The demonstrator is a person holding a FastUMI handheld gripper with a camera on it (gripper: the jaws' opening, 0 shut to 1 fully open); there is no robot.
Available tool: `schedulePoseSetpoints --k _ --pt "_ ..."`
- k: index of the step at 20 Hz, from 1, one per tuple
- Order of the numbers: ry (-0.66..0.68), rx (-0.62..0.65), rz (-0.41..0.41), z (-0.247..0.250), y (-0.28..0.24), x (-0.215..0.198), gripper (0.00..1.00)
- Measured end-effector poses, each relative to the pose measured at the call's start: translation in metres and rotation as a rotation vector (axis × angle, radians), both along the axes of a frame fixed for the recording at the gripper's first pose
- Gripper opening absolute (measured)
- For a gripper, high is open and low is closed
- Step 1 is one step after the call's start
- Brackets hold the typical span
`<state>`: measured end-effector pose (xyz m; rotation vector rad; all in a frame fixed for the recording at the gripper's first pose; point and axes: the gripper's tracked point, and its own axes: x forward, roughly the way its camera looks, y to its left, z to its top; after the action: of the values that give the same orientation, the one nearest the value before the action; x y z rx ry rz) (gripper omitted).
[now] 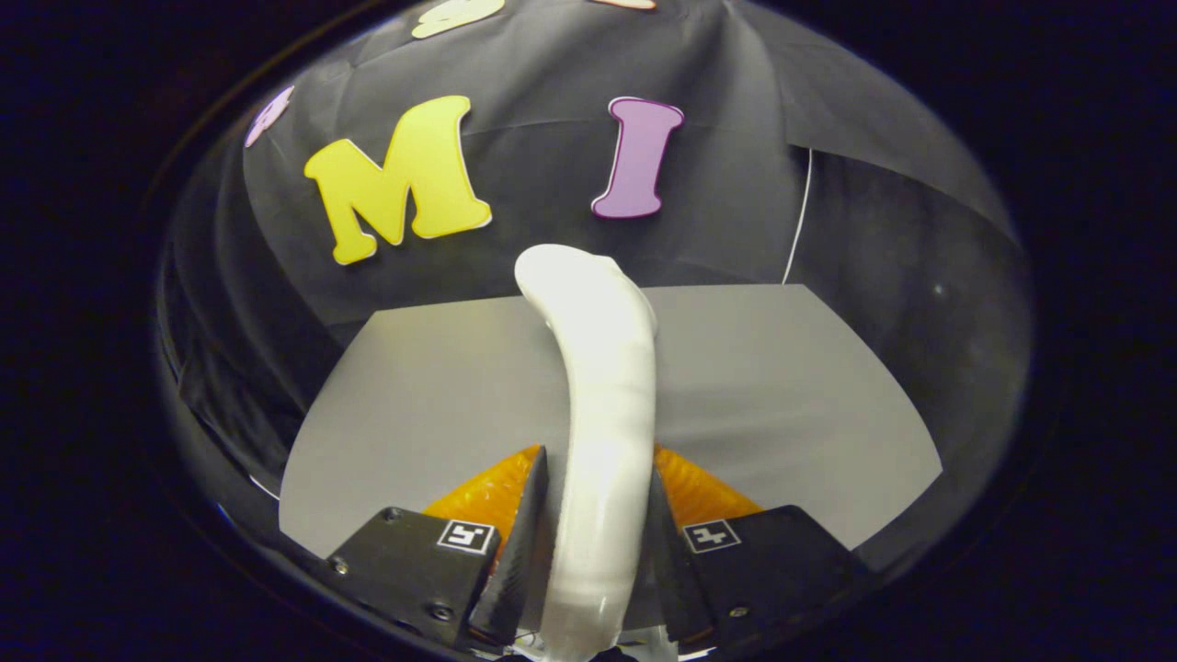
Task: Iron the clothes twice with a garment steamer, once on the left side and once on the right side.
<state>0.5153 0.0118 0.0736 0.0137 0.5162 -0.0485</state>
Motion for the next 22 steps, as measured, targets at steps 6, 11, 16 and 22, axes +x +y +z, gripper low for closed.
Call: schedulePoseSetpoints --k 6,11,16,22 --pt "0.052 0.042 -0.017 0.004 0.001 0.001 0.43" --pt "0.039 0.041 -0.023 0.008 0.007 -0.013 0.38" --pt "-0.024 -0.008 -0.034 0.031 0.019 -0.038 0.37" --pt "-0.153 -0.002 -0.024 0.095 0.056 -0.076 0.37"
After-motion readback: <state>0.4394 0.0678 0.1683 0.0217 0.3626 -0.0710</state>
